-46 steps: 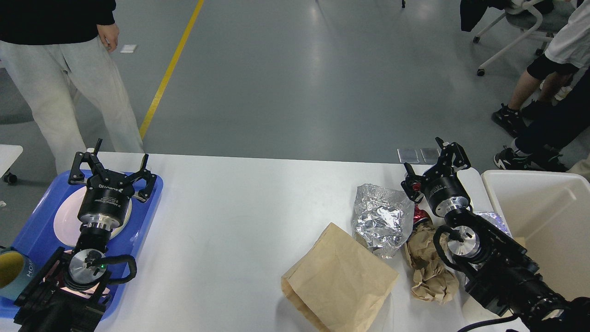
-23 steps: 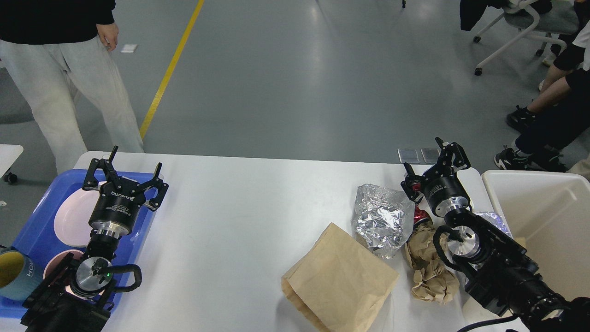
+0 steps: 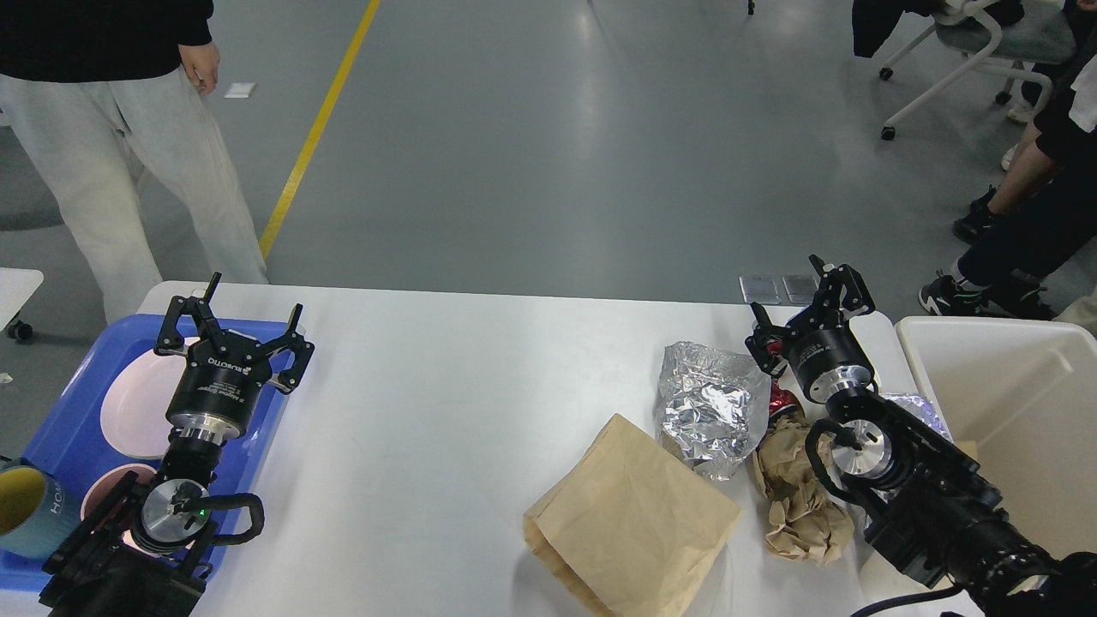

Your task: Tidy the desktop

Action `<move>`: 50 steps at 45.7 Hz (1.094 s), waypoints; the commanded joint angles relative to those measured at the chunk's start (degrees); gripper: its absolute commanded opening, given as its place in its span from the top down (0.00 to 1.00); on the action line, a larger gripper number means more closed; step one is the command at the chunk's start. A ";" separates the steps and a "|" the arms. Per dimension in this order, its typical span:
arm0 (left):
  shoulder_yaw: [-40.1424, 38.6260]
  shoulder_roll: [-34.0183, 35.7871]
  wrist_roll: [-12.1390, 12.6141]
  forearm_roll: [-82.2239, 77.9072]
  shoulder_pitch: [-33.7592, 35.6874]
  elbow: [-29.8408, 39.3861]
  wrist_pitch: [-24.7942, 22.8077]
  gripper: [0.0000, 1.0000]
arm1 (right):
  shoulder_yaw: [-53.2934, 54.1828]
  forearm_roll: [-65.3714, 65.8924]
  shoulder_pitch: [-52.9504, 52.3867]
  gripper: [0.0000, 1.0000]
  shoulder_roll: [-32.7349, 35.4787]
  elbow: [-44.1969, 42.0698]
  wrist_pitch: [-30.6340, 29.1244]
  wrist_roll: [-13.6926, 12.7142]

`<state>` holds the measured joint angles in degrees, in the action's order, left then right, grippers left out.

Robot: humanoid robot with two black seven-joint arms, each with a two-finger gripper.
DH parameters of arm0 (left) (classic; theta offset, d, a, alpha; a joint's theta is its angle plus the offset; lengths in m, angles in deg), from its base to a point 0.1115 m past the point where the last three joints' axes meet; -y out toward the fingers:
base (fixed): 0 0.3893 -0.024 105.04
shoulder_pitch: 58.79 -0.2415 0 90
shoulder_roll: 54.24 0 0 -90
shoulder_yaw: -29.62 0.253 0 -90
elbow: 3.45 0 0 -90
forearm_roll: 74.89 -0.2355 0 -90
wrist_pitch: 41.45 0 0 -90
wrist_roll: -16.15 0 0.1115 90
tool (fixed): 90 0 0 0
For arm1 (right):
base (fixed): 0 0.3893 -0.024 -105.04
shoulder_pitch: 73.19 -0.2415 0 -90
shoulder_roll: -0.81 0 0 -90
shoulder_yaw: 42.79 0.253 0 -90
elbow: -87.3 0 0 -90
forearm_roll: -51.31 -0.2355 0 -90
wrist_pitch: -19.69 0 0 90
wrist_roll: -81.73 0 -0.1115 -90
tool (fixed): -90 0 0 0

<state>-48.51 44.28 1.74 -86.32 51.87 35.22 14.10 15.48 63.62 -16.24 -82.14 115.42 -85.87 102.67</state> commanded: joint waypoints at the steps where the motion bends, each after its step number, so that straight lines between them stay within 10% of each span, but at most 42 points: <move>1: 0.00 0.00 0.00 0.01 0.00 0.09 0.00 0.03 | 0.00 0.00 0.00 0.00 -0.01 0.00 0.00 -0.02; 50: 0.00 0.00 0.00 0.01 0.00 0.00 0.00 0.03 | 0.09 0.00 -1.14 0.00 5.00 0.97 -0.09 0.15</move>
<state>-48.51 44.28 1.74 -86.31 51.87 35.23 14.10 15.44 63.62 -17.20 -77.13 116.18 -85.92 102.66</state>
